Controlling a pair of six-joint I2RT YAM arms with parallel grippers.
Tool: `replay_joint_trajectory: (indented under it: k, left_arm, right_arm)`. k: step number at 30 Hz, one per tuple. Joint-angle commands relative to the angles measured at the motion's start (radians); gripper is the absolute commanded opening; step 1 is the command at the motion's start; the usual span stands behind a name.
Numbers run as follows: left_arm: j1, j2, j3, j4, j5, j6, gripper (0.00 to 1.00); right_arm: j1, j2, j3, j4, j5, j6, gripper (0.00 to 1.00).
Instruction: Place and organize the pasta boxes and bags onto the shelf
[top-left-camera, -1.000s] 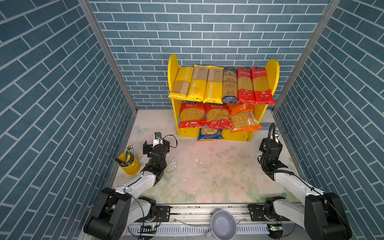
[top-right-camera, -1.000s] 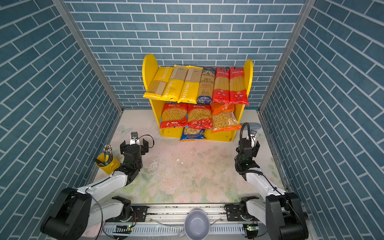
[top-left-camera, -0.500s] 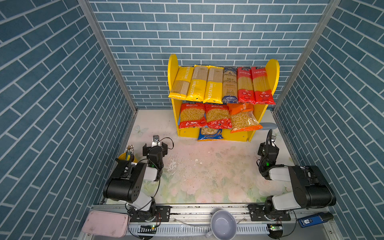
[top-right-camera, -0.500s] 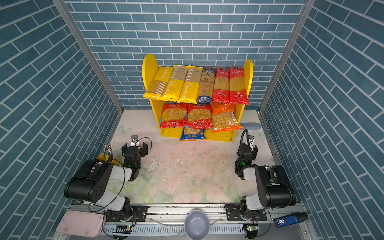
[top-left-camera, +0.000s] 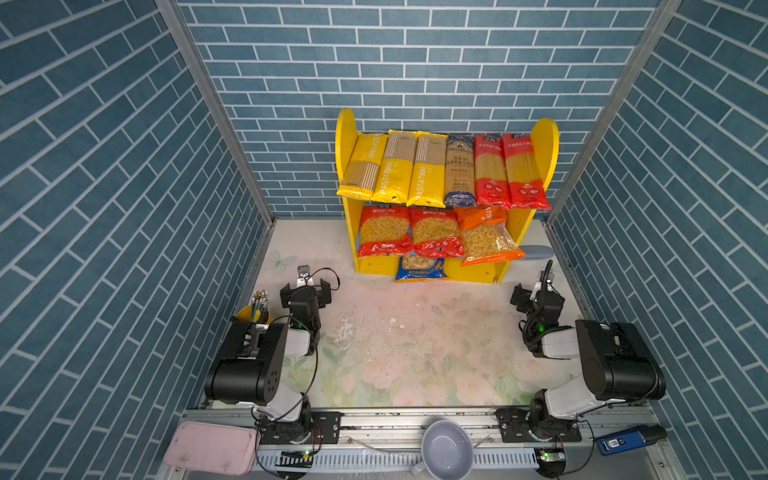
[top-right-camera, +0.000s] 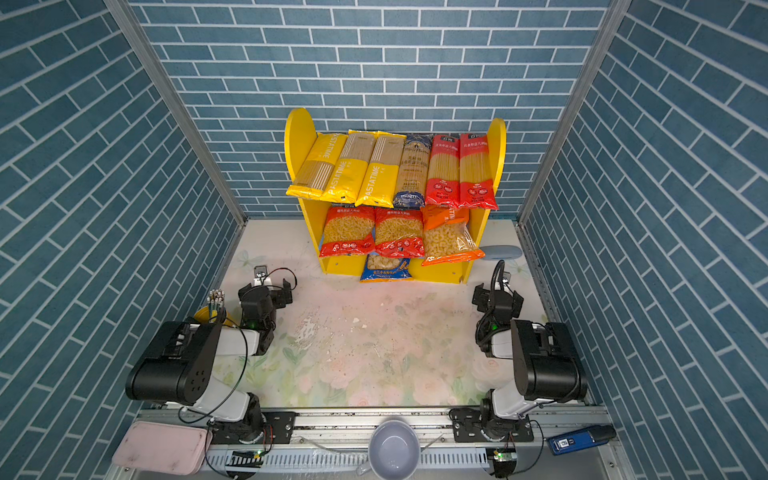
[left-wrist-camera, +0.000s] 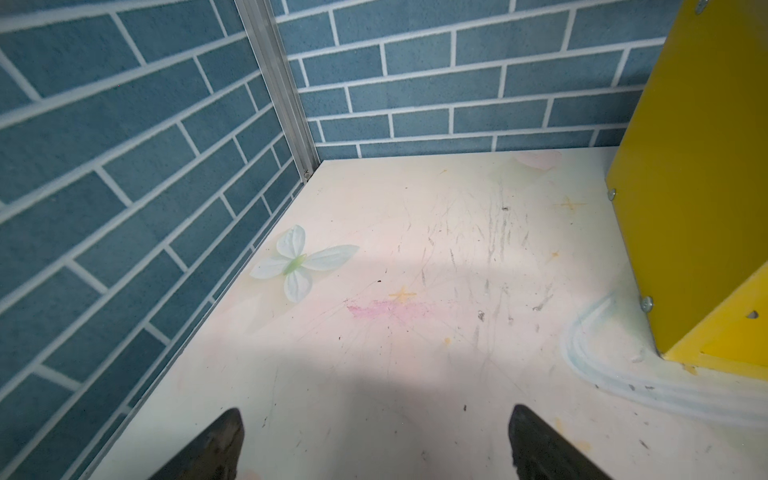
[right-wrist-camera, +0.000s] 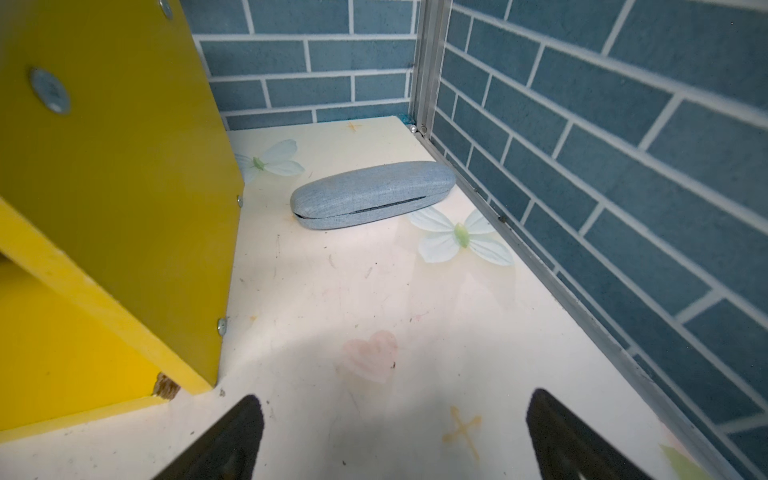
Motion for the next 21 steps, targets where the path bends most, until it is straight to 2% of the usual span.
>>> replay_joint_trajectory:
  k: [1,21]
  left_arm:
    - [0.006,-0.005,0.011,-0.013,0.015,-0.007,1.0]
    - [0.006,-0.004,0.016,-0.016,0.027,0.0,1.0]
  right_arm:
    - [-0.007,0.0,0.054,-0.042,-0.012,0.019,0.99]
    - [-0.006,0.004,0.062,-0.052,-0.01,0.016,0.99]
